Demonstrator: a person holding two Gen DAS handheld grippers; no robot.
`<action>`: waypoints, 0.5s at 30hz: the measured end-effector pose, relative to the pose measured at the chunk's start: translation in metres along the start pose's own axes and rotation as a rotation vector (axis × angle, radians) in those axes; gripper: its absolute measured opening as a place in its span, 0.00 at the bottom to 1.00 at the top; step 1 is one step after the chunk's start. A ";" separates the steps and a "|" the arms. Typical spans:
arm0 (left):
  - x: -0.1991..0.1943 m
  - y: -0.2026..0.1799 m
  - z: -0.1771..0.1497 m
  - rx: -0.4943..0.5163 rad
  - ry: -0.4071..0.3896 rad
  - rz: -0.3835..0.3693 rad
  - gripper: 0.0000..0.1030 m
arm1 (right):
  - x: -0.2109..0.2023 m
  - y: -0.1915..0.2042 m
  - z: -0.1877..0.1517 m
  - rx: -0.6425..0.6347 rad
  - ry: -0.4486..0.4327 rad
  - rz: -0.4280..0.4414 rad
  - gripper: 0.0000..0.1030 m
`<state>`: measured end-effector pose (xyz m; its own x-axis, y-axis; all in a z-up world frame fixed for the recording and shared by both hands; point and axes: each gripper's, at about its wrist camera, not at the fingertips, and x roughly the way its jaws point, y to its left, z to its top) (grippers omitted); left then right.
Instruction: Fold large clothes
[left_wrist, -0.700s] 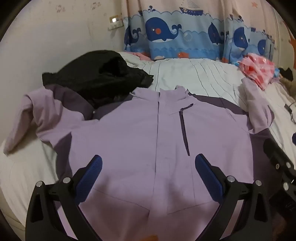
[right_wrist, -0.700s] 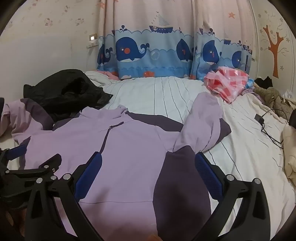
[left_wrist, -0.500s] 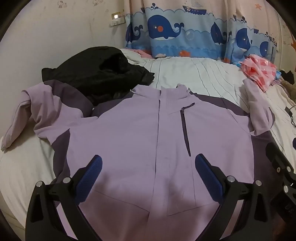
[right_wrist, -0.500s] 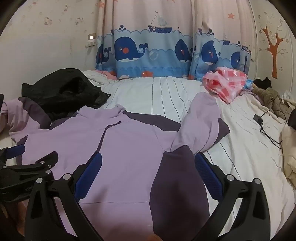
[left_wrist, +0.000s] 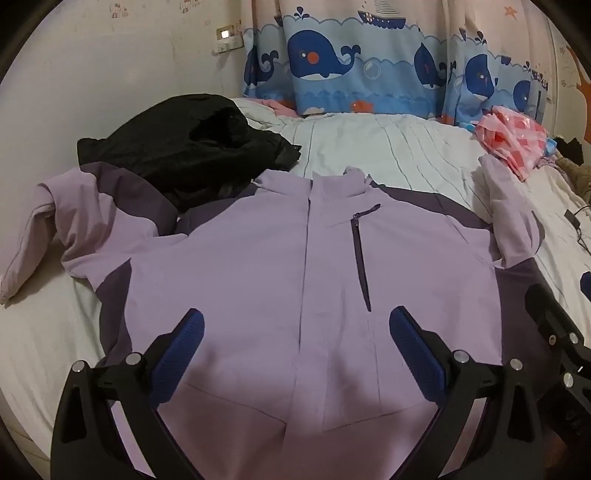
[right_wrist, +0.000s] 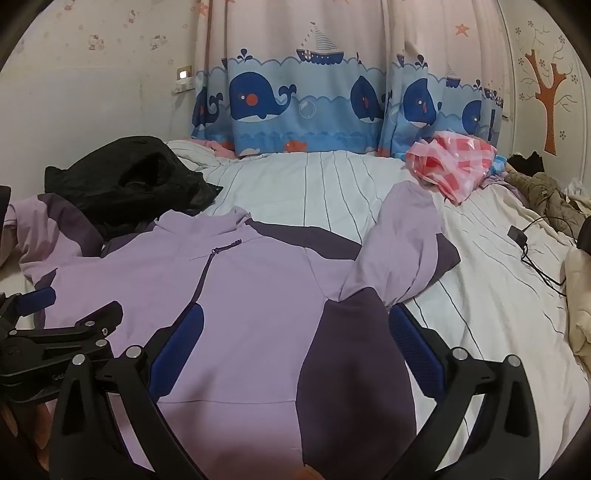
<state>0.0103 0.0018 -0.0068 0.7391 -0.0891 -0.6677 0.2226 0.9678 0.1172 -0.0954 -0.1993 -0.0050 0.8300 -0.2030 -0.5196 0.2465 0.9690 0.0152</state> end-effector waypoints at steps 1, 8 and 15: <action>0.000 -0.001 0.000 0.003 -0.002 0.005 0.94 | 0.000 0.000 0.000 0.000 -0.001 0.000 0.94; -0.001 -0.004 0.000 0.020 -0.012 0.026 0.94 | 0.000 -0.001 -0.001 0.001 0.000 0.003 0.94; -0.002 -0.005 0.001 0.023 -0.019 0.035 0.94 | 0.001 -0.001 -0.001 0.002 0.000 0.003 0.94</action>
<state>0.0086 -0.0036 -0.0051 0.7587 -0.0605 -0.6486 0.2114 0.9647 0.1574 -0.0955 -0.1999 -0.0064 0.8306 -0.1998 -0.5199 0.2449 0.9694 0.0188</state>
